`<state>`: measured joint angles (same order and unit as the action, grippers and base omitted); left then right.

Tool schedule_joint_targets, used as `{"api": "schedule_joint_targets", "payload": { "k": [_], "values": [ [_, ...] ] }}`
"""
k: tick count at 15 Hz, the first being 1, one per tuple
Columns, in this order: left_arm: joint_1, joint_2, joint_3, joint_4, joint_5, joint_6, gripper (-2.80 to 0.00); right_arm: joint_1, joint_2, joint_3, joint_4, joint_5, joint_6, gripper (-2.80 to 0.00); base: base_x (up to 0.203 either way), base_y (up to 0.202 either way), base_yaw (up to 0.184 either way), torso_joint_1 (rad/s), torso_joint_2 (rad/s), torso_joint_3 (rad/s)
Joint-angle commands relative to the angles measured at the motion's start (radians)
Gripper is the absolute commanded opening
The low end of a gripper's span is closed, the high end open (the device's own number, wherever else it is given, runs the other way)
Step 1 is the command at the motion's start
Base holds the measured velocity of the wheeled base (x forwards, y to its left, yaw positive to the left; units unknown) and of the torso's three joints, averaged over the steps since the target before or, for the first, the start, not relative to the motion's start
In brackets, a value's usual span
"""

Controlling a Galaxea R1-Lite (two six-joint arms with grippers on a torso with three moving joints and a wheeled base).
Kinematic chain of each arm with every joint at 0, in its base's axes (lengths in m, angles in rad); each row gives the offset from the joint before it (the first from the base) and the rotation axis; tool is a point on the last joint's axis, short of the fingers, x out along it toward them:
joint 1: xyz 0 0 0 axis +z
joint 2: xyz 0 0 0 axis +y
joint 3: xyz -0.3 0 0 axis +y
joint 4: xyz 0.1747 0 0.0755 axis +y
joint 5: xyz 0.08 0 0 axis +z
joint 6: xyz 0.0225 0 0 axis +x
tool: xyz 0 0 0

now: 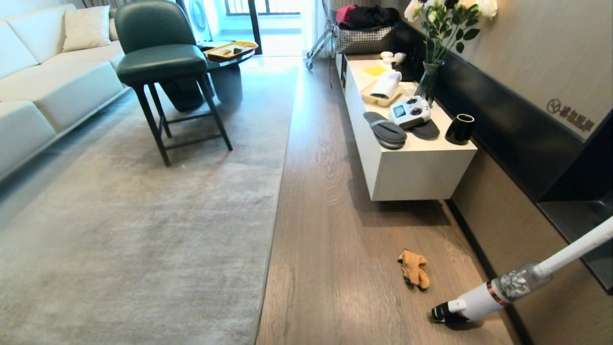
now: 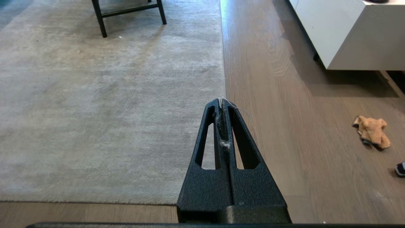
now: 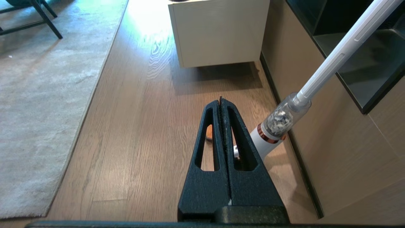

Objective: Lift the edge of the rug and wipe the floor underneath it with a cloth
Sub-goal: Pick up the rag

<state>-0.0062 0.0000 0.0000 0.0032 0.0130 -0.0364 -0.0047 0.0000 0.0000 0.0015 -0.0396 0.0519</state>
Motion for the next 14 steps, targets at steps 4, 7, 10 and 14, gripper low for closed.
{"api": "schedule_joint_targets", "payload": {
  "k": [4,7,10,14],
  "values": [
    [0.000,0.000,0.000,0.000,0.001,0.000,-2.80,0.000,0.002,0.000,0.000,0.000,0.000,-2.80,0.000,0.000,0.000,0.000,0.00,0.000],
    [0.000,0.000,0.000,0.000,0.001,0.000,-2.80,0.000,0.000,0.000,0.000,0.000,0.000,-2.80,0.000,0.000,0.000,0.000,0.00,0.000],
    [0.000,0.000,0.000,0.000,0.001,0.000,-2.80,0.000,0.000,0.000,0.000,0.000,-0.001,-2.80,0.000,0.000,0.000,0.027,0.05,0.061],
    [0.000,0.000,0.000,0.000,0.001,0.000,-2.80,0.000,0.000,0.000,-0.001,0.000,-0.001,-2.80,0.000,0.000,0.000,0.026,0.05,0.050]
  ]
}}
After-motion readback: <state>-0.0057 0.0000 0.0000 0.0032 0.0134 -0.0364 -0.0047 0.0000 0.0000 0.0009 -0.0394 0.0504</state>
